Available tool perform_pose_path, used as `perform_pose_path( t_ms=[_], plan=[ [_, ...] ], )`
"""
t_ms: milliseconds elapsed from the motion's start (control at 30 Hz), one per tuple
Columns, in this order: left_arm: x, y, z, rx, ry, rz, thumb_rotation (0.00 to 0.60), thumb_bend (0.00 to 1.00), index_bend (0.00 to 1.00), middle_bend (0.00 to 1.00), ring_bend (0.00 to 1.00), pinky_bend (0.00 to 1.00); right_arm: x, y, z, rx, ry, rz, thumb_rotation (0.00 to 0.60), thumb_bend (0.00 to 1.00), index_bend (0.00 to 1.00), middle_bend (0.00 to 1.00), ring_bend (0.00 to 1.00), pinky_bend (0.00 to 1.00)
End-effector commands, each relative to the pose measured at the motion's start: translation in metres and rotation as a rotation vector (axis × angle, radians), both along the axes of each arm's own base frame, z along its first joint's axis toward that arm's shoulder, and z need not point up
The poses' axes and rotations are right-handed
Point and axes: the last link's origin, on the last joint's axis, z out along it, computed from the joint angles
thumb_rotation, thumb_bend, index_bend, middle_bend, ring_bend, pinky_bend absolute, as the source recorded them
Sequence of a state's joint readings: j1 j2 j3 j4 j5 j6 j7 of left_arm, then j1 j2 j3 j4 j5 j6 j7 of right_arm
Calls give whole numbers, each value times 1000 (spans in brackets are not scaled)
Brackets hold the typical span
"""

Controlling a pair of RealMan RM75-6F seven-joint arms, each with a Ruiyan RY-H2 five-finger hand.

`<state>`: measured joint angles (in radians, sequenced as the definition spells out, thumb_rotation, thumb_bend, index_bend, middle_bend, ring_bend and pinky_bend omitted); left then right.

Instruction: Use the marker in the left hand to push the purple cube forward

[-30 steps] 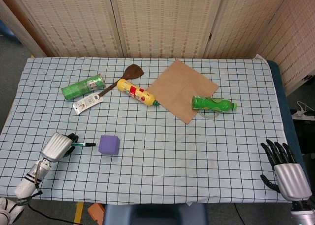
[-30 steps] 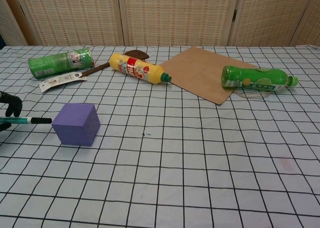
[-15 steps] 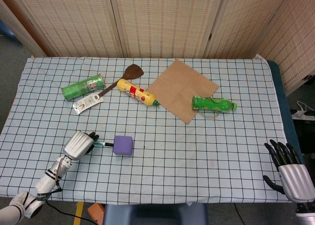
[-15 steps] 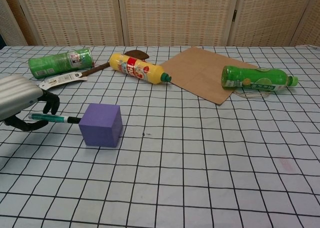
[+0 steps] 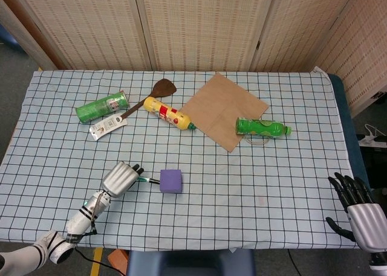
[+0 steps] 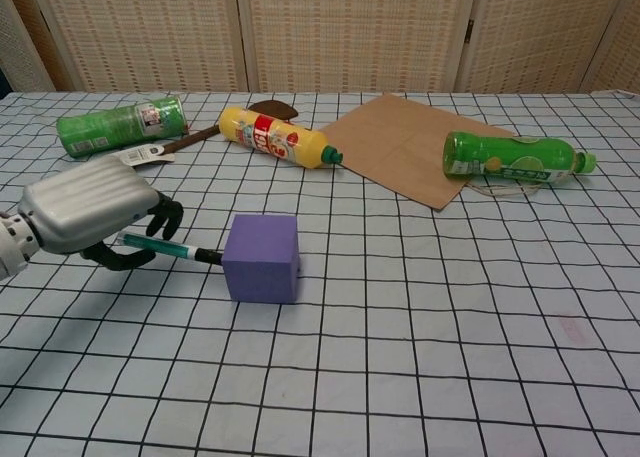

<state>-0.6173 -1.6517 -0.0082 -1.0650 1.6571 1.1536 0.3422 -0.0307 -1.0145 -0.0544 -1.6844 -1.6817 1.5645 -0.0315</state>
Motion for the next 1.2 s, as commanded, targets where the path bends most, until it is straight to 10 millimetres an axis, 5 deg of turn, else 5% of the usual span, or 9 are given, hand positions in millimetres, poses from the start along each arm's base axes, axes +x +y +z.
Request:
perform_pose_path(
  t_ms=[33, 667, 1200],
  plan=[
    [18, -4, -10, -16, 4, -31, 600, 651, 798, 805, 811, 996, 0, 2, 4, -6, -9, 5, 600, 129, 0, 0, 0, 0],
    [68, 0, -38, -25, -14, -47, 600, 651, 798, 805, 811, 996, -2, 12, 23, -39, -62, 31, 600, 129, 0, 0, 0, 0],
    [102, 29, -60, -18, -36, -63, 600, 651, 798, 805, 811, 996, -7, 13, 33, -63, -84, 13, 600, 129, 0, 0, 0, 0]
  ],
)
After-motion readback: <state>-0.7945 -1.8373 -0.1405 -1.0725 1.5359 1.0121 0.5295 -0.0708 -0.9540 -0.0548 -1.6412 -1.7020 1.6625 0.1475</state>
